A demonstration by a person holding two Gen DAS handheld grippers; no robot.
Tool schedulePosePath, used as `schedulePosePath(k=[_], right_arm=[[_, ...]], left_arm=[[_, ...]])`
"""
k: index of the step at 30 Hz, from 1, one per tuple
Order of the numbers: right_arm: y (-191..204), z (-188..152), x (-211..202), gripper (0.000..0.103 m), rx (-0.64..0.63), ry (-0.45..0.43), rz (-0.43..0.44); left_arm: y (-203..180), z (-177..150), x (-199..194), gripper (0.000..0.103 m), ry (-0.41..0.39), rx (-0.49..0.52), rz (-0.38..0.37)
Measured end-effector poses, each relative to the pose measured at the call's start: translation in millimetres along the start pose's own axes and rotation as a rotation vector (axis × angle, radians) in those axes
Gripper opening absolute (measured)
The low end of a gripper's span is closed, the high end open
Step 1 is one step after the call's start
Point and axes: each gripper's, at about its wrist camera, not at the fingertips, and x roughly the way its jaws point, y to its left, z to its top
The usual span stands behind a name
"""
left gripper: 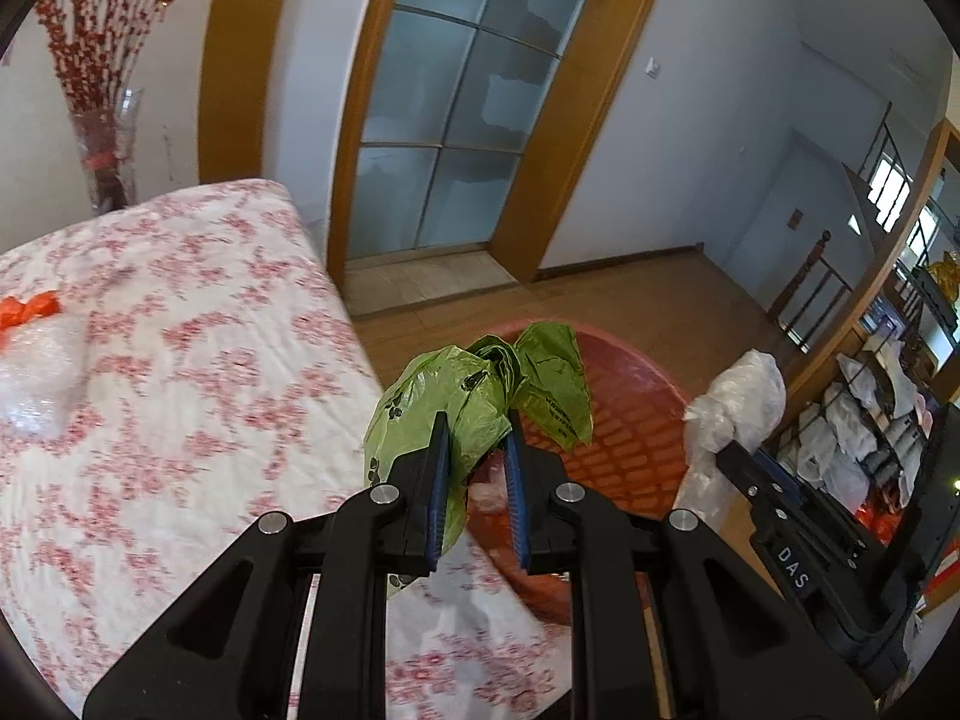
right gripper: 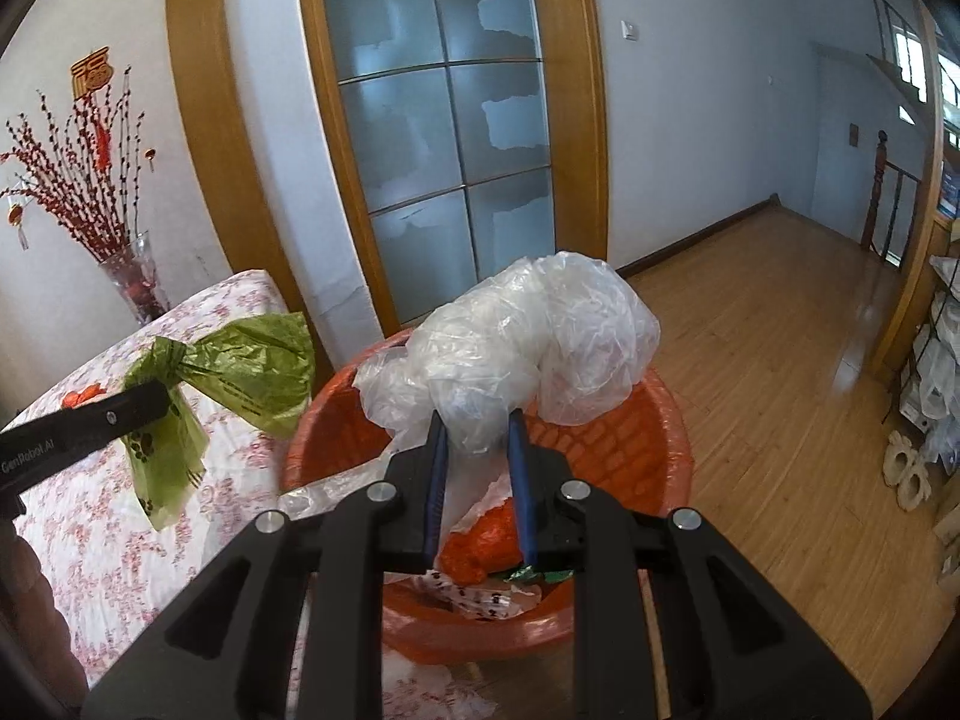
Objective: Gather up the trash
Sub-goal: 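Carry both bags over the orange basket and open both tools to drop them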
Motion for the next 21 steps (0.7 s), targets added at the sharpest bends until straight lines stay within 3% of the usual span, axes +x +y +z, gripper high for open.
schedulePosePath(k=[16,21], right_arm=[[-27,3,26,0.021,0.044,0.006,-0.022],[-34,5,32,0.027,0.053,0.001,-0.020]], left_arm=[[-33,-5,41,0.017,0.076,0.023,-0.059],[-36,-8,54,0.023,0.111,0.031,-0.065]])
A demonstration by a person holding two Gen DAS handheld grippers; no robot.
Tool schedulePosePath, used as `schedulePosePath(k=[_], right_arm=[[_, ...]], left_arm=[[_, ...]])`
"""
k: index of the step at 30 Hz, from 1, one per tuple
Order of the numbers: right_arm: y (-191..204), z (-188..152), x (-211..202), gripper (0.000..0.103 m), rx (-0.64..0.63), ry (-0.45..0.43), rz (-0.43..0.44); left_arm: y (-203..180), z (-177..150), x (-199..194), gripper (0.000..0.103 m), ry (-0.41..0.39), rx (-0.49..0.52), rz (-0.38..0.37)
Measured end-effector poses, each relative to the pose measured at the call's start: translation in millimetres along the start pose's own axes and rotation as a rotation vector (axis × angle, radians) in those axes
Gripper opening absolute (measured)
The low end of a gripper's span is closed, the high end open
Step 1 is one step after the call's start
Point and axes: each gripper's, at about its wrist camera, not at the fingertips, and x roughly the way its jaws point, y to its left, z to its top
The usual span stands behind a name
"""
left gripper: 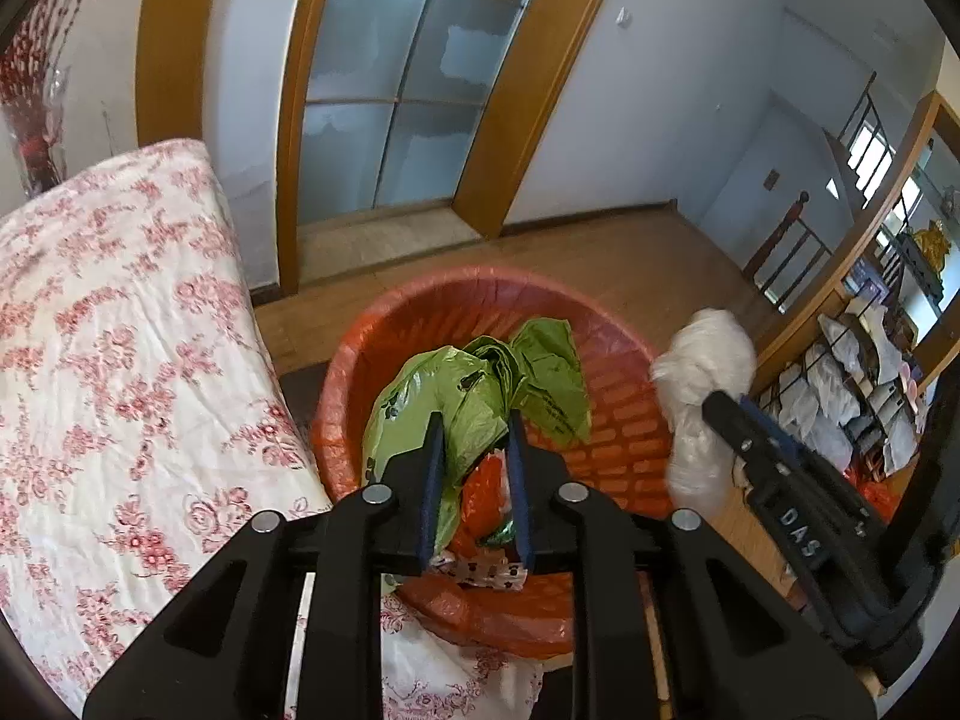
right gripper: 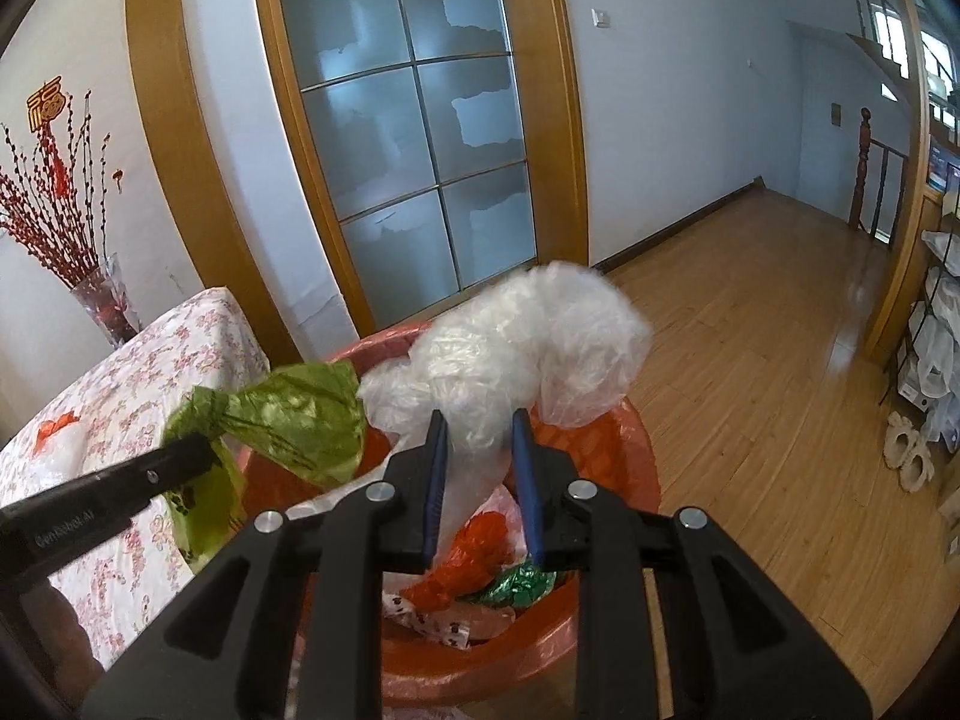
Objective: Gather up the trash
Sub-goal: 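Carry both bags over the orange basket and open both tools to drop them, then lower the left tool onto the orange-red bag and close it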
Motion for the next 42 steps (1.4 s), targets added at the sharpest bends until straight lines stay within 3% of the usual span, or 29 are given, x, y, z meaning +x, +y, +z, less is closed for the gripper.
schedulePosePath(k=[8,16,29,34,42], right_arm=[[-5,-3,3,0.042,0.007,0.012,-0.006],[-2,-6,-1,0.057,-0.002,0.002,-0.022],[32,-10,-8,0.060,-0.078,0.010,0.024],[54,-12,-10,0.060,-0.115,0.016,0.051],[90,-17,-13,0.060,-0.177,0.028,0.091]], left_arm=[[10,-6,7,0.044,0.033,-0.008,0.023],[30,-10,-9,0.049,0.013,-0.010,0.099],[82,-21,-42,0.053,-0.020,-0.050,0.220],[119,-19,-68,0.053,-0.057,-0.088,0.292],[228,-3,-132,0.057,-0.175,-0.209,0.521]])
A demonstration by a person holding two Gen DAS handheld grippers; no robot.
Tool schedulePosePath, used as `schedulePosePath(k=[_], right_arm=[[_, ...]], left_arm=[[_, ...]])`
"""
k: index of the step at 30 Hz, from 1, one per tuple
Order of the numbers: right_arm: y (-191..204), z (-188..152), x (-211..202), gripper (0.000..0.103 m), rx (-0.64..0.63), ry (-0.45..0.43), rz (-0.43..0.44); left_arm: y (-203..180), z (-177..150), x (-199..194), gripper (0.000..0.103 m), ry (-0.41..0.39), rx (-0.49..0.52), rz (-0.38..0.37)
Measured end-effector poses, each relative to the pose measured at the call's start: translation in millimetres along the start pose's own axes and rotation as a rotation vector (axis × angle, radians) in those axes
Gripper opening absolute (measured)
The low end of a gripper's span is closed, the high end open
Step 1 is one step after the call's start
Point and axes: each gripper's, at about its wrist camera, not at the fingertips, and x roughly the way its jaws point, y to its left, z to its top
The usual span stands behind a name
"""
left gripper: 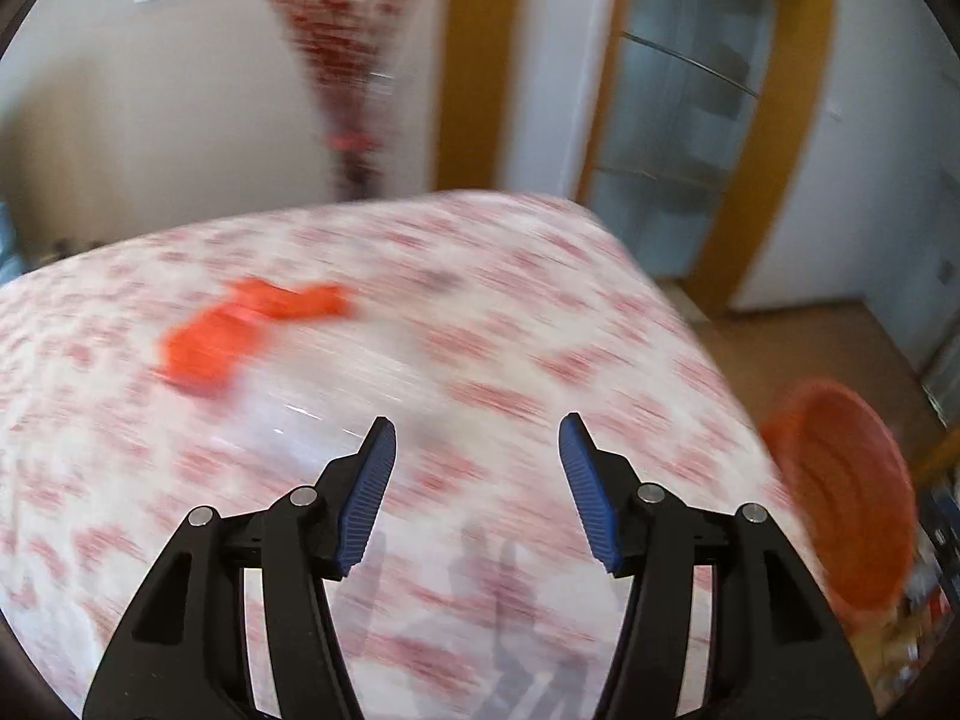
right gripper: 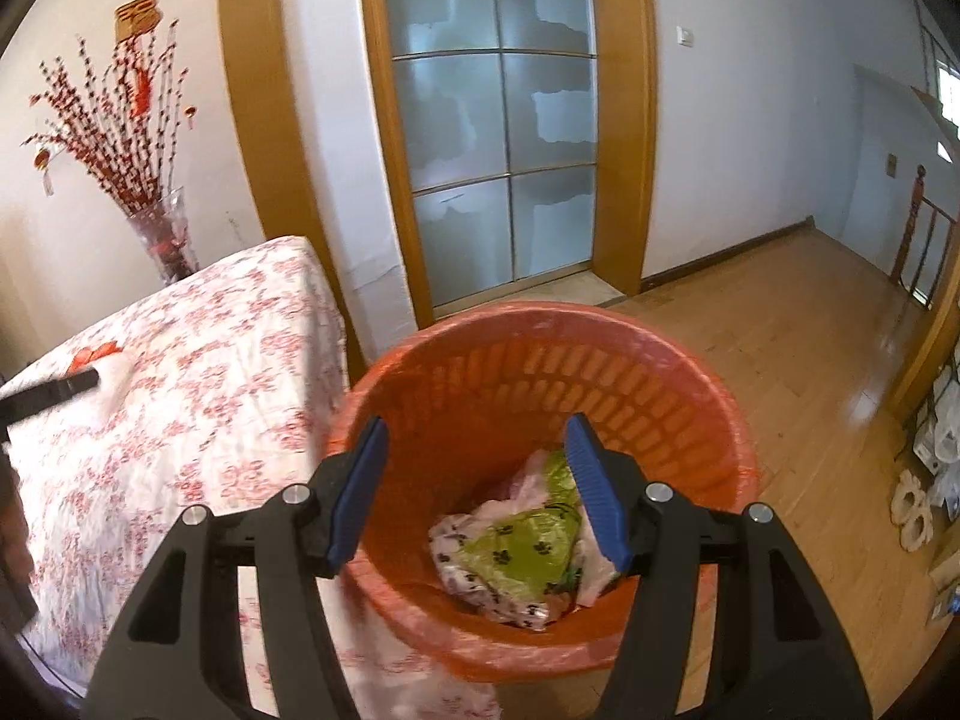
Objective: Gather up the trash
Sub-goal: 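Lower the left tool onto the orange-red bag and close it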
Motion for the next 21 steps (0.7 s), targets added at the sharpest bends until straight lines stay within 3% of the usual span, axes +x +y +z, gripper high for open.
schedulePosePath(k=[4,10,15,21], right_arm=[[25,1,3,0.060,-0.039,0.009,0.023],[78,9,10,0.060,-0.099,0.022,0.097],[144,20,18,0.060,-0.183,0.010,0.188],[185,19,29,0.060,-0.233,0.034,0.229]], left_arm=[[55,25,17,0.057,-0.025,-0.051,0.112],[111,51,57,0.057,0.027,-0.130,0.168],[135,58,82,0.057,0.081,-0.135,0.135],[140,57,106,0.057,0.140,-0.109,0.059]])
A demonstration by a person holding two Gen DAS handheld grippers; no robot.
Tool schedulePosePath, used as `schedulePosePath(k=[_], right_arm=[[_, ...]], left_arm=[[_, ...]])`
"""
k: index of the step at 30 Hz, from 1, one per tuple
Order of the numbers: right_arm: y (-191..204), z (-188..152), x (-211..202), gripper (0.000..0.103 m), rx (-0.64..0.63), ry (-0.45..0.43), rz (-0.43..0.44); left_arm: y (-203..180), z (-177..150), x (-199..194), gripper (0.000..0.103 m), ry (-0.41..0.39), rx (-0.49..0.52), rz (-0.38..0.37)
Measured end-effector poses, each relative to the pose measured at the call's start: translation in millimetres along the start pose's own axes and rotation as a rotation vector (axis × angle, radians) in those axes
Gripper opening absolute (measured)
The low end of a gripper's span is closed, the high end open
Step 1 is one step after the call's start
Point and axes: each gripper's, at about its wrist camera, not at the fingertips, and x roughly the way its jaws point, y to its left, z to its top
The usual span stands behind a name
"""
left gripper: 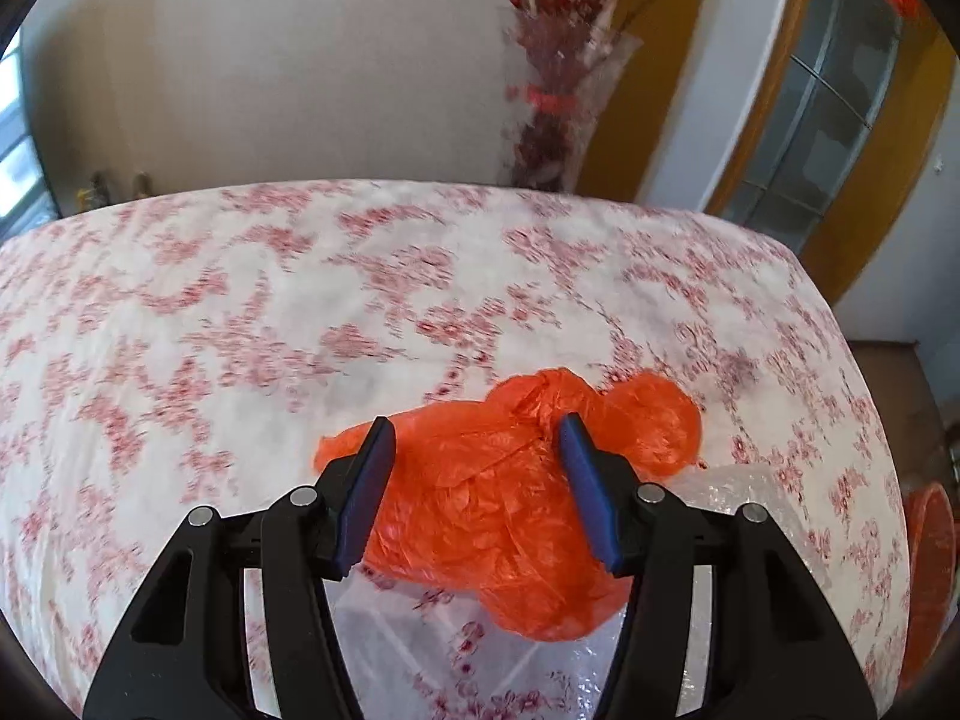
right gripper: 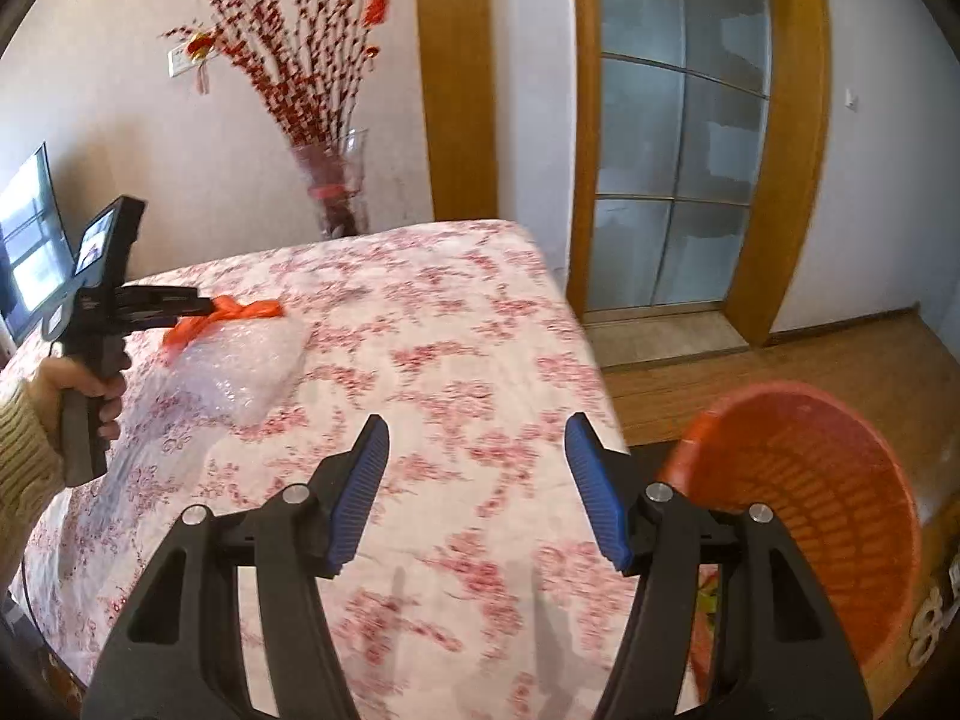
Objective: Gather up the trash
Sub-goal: 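Lower the left tool onto the orange-red bag and close it, then lift the orange-red bag with the left tool while the right tool grasps the clear bubble-wrap bag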
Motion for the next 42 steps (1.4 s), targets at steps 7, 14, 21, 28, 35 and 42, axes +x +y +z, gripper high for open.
schedulePosePath(k=[7,14,21,28,35,42], right_arm=[[15,-3,12,0.060,-0.027,0.034,0.000],[49,4,18,0.060,-0.089,0.033,0.041],[98,21,43,0.060,-0.129,0.040,0.138],[153,43,86,0.077,-0.131,0.058,0.201],[194,46,123,0.082,-0.232,0.123,0.136],[175,37,133,0.046,-0.215,0.175,0.107]], left_arm=[[-8,-9,9,0.043,0.017,0.041,-0.063],[1,-10,-13,0.024,-0.066,0.030,-0.053],[65,-13,-51,0.024,-0.169,-0.092,0.086],[112,-20,-78,0.024,-0.206,-0.155,0.143],[118,-31,-78,0.024,-0.189,-0.167,0.136],[103,-39,-81,0.024,-0.184,-0.139,0.115]])
